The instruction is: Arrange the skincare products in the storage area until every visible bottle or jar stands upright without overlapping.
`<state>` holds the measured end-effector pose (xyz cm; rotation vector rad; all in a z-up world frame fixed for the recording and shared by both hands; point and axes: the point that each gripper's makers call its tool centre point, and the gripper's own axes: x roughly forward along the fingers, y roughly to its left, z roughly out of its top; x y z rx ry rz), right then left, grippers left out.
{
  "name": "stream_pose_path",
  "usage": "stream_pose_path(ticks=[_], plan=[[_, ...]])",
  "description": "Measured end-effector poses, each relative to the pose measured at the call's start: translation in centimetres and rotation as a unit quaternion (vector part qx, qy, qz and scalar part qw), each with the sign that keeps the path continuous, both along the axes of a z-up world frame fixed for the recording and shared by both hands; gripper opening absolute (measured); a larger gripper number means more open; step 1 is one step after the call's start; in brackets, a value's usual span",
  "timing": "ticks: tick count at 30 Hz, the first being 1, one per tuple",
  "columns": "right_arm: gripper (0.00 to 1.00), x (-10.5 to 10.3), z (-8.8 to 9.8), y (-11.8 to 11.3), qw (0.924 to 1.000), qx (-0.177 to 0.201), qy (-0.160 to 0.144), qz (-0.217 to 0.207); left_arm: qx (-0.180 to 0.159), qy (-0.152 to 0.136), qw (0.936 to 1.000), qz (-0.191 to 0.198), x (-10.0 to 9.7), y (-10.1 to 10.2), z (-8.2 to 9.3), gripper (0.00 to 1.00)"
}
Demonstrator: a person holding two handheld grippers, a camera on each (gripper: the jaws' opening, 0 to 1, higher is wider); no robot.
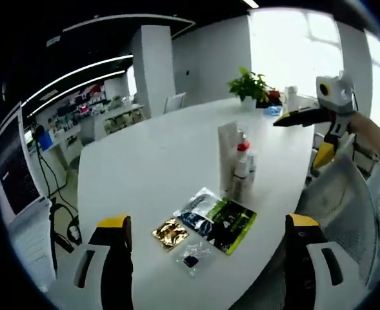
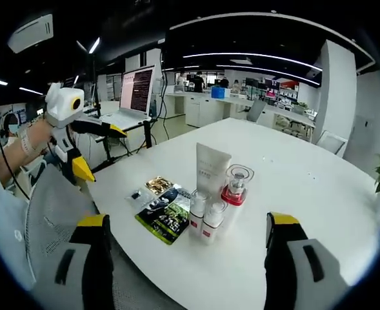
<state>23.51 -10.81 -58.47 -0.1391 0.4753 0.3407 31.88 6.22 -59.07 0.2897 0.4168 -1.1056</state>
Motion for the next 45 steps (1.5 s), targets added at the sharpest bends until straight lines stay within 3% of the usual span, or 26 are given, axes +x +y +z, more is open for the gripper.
stream_pose_path(ticks=[2, 12, 32, 45], plan=[[1.0, -0.1, 0.0, 0.1, 1.0, 0.005, -0.001, -0.003, -0.007, -0.01, 0.9999, 0.004, -0.1, 0.2, 0.2, 0.97], [1.0, -0.1, -0.2, 0.2, 0.9998, 0.002, -0.007, -0.017, -0.007, 0.007, 0.9993, 0.035, -0.4, 1.1, -1.1, 0.97], [1.0, 1.6, 0.3, 0.9, 0.9999, 0.01, -0.01, 0.0, -0.024, 0.0, 0.9972, 0.07, -0.3, 1.6, -0.4, 0.97], [1.0, 1.1, 0.0, 1.6, 0.9999, 0.004, 0.001, 0.014, -0.034, 0.003, 0.9963, 0.079, -0.7, 1.8, -0.3, 0.97]])
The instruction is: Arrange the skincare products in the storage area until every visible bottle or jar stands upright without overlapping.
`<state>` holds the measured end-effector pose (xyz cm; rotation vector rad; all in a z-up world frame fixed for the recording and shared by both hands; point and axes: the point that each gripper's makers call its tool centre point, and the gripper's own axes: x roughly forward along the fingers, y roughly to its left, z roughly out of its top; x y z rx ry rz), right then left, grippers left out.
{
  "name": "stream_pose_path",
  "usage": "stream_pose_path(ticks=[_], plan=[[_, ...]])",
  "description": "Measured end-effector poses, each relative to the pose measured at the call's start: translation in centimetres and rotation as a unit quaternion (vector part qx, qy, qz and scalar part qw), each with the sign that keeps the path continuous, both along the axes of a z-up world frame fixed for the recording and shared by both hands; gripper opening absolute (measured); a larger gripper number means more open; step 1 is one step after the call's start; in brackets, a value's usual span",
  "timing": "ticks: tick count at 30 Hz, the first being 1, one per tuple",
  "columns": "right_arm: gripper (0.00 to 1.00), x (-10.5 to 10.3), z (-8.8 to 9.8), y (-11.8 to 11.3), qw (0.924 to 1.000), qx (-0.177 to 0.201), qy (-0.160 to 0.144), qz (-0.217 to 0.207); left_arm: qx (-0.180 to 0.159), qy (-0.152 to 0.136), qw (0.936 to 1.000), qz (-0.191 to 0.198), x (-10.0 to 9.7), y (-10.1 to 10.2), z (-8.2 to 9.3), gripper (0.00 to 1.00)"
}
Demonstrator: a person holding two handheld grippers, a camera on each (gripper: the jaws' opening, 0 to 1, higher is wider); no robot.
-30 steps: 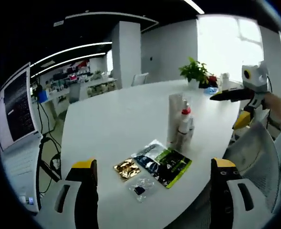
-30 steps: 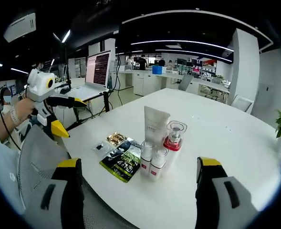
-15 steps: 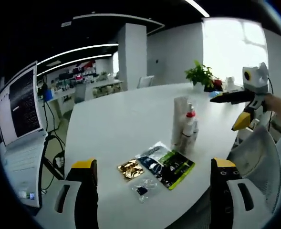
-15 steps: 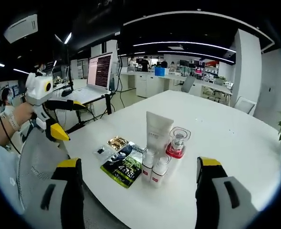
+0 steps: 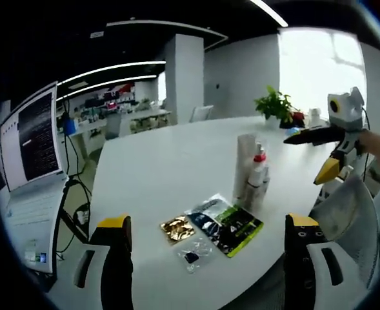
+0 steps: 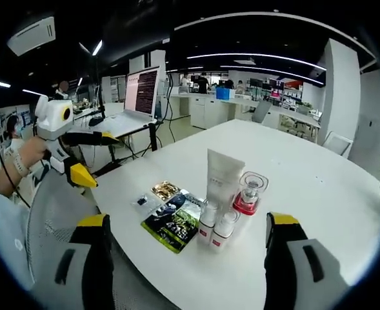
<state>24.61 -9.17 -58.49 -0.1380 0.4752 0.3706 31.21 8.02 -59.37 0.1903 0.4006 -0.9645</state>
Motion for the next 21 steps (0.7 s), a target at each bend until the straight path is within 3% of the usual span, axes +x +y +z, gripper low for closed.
stream_pose_path(ticks=[21], plan=[[1.0, -1.2, 0.0, -0.7, 0.9998, 0.006, -0.007, -0.018, 0.006, -0.001, 0.9998, -0.02, -0.5, -0.8, 0.2, 0.97]])
